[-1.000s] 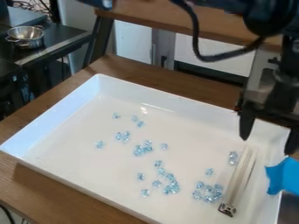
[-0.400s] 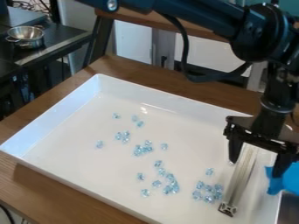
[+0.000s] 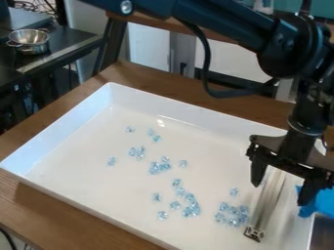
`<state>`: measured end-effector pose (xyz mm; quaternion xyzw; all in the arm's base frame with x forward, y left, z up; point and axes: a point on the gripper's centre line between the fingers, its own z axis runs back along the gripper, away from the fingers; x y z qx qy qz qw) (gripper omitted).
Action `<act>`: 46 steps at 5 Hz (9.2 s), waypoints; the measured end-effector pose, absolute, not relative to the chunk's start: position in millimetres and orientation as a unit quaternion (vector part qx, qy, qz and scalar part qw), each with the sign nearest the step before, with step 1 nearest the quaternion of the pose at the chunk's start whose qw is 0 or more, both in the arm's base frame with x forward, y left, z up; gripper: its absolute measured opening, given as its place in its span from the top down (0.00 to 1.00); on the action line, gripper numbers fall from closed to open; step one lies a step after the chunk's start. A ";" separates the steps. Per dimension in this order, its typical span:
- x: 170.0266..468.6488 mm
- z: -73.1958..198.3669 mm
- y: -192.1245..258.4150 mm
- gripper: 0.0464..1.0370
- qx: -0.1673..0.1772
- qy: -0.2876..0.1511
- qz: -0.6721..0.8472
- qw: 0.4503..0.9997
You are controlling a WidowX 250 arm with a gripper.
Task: Sweep into pile
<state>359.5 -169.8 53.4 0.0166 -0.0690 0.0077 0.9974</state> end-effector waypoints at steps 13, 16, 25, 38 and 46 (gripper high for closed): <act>352.2 21.8 -11.9 0.65 0.137 -0.087 0.060 0.985; 318.5 22.4 80.3 0.66 0.193 -0.058 0.069 0.977; 301.7 91.6 -80.9 0.66 0.022 -0.086 0.123 0.988; 282.5 30.5 113.1 0.66 0.179 -0.116 0.056 0.976; 390.3 42.7 61.1 0.66 0.047 -0.057 0.390 0.918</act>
